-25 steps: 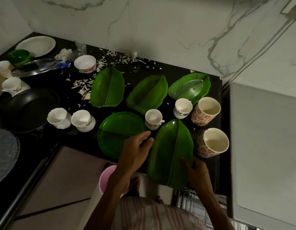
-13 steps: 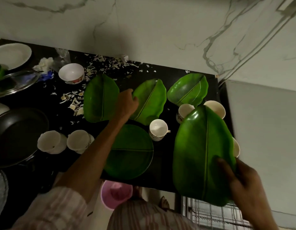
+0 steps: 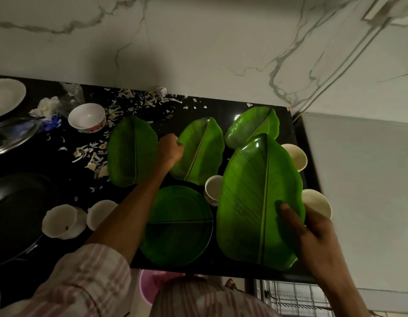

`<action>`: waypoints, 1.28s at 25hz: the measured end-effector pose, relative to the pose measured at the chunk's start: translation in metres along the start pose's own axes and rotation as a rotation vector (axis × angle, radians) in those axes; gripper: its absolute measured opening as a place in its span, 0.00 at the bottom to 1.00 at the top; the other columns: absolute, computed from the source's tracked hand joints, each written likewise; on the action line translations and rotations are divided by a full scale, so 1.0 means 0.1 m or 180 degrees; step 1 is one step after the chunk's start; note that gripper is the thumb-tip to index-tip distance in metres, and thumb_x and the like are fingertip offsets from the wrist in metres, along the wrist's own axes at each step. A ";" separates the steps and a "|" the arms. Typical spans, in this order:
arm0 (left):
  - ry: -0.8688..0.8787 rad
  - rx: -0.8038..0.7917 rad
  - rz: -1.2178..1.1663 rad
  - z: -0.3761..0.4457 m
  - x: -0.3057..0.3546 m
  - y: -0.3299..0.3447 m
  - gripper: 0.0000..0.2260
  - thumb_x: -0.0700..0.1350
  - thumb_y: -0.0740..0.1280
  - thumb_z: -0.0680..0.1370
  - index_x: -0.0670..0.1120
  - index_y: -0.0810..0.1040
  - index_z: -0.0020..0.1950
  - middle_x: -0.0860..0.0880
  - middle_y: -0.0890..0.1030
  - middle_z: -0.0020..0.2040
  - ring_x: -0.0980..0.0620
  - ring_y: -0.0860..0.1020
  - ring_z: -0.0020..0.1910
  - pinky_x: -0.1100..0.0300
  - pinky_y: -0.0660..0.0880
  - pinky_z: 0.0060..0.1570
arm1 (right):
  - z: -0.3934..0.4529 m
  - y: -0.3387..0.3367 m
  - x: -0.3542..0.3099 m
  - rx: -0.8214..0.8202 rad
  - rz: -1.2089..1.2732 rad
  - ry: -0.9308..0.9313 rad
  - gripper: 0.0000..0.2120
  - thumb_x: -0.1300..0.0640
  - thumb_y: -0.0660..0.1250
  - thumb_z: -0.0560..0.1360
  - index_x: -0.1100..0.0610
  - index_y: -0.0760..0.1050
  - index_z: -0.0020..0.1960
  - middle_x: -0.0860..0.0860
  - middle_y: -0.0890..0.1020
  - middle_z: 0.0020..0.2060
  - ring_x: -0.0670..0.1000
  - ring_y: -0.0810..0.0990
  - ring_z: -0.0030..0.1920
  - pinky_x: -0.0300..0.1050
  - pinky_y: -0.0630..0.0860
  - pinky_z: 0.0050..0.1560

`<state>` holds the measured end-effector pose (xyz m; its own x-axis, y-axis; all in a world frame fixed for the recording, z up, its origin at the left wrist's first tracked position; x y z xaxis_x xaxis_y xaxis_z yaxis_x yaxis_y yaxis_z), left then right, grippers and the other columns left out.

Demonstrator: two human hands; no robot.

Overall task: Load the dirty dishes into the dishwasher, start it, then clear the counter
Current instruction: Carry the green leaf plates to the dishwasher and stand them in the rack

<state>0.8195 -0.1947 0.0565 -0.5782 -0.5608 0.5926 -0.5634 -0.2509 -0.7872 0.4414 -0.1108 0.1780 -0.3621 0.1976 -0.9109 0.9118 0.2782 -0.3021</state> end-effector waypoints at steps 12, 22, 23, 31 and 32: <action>0.0380 0.0640 -0.1697 -0.88 0.44 -1.18 0.10 0.47 0.56 0.84 0.44 0.66 0.63 0.51 0.71 0.37 0.60 0.69 0.28 0.71 0.66 0.22 | 0.55 0.52 -0.51 -0.0303 0.0227 -0.0355 0.17 0.49 0.63 0.80 0.62 0.80 0.46 0.60 0.84 0.41 0.59 0.84 0.45 0.58 0.79 0.46; 0.0022 0.0445 -0.2867 -1.75 0.47 -0.89 0.07 0.47 0.57 0.84 0.59 0.70 0.51 0.56 0.76 0.39 0.67 0.74 0.30 0.72 0.72 0.31 | 0.76 0.68 -0.71 -0.0144 -0.0272 -0.1025 0.12 0.51 0.63 0.80 0.59 0.79 0.49 0.52 0.84 0.40 0.50 0.82 0.42 0.47 0.76 0.43; -0.0009 0.0467 -0.2942 -1.77 0.46 -0.88 0.07 0.46 0.57 0.84 0.59 0.70 0.52 0.58 0.77 0.41 0.70 0.75 0.32 0.74 0.73 0.33 | 0.76 0.69 -0.72 -0.0021 -0.0415 -0.1150 0.11 0.51 0.63 0.80 0.59 0.77 0.51 0.49 0.83 0.40 0.45 0.81 0.42 0.43 0.74 0.43; -0.0462 0.0205 -0.3629 -1.79 0.40 -0.69 0.07 0.51 0.58 0.83 0.62 0.73 0.55 0.55 0.79 0.57 0.56 0.79 0.56 0.52 0.76 0.57 | 0.69 1.06 -0.64 -0.0306 -0.0812 -0.1293 0.20 0.61 0.60 0.81 0.62 0.65 0.72 0.47 0.75 0.53 0.40 0.72 0.49 0.31 0.64 0.50; -0.0489 0.0146 -0.3674 -1.79 0.38 -0.68 0.08 0.50 0.59 0.83 0.61 0.73 0.58 0.53 0.79 0.59 0.52 0.78 0.59 0.48 0.77 0.57 | 0.68 1.10 -0.61 -0.0424 -0.0828 -0.1270 0.20 0.60 0.61 0.81 0.60 0.65 0.72 0.48 0.77 0.54 0.43 0.74 0.52 0.31 0.65 0.52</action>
<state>0.7304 -0.0577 0.1636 0.3435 -0.0695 0.9366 -0.6847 -0.7011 0.1991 0.5768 -0.1566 0.1815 -0.4482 -0.2625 -0.8545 0.7590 0.3933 -0.5189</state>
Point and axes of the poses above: each hand's wrist, its own z-axis towards the middle knuckle, its own y-axis out of the palm, x = y × z, the point moved 8 cm from there along z, towards the middle knuckle
